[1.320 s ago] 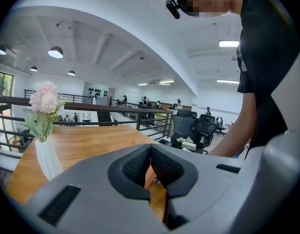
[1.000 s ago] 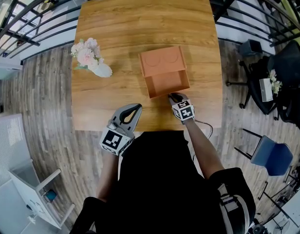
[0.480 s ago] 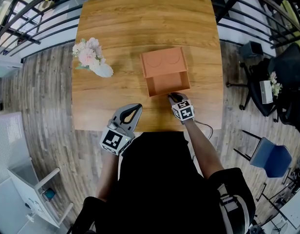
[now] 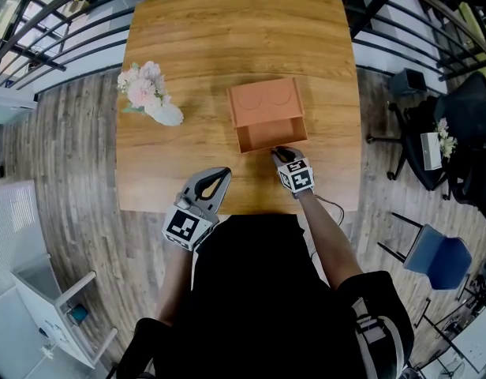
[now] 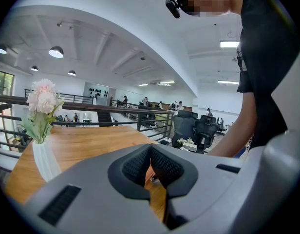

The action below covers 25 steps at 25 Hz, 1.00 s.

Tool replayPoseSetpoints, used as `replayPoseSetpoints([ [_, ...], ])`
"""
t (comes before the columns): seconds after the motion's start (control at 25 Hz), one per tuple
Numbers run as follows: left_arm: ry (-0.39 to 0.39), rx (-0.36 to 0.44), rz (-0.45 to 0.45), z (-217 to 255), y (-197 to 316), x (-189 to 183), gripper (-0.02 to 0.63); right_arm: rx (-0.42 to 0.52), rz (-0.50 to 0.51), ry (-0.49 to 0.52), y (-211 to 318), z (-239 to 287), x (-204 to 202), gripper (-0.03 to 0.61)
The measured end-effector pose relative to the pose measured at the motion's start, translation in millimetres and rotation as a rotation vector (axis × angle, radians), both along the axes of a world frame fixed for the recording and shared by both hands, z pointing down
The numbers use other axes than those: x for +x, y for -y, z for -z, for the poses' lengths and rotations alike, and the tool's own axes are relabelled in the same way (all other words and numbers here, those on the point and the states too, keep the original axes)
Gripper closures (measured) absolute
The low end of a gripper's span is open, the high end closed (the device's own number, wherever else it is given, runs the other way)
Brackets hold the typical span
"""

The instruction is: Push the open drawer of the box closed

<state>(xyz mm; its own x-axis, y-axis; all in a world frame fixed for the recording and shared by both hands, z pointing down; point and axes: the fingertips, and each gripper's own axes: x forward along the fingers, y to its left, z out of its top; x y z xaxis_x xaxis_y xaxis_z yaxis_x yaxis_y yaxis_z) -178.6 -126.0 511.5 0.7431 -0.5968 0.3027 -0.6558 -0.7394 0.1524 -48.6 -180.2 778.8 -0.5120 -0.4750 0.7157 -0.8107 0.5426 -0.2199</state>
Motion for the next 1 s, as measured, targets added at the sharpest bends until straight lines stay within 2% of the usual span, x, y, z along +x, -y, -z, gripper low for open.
replayPoseSetpoints([
  [0.4,0.029,0.004,0.03,5.8,1.4,-10.0,0.591,-0.001,0.007,0.008,13.4,0.6,-6.4,0.495],
  [0.88,-0.002,0.016,0.057,5.8,5.8,-13.0,0.591,0.001,0.007,0.004,34.2,0.0,-6.3,0.494],
  [1.0,0.019,0.006,0.051,4.9,5.5,-13.5,0.591,0.001,0.012,0.009,38.1,0.3,-6.7,0.494],
])
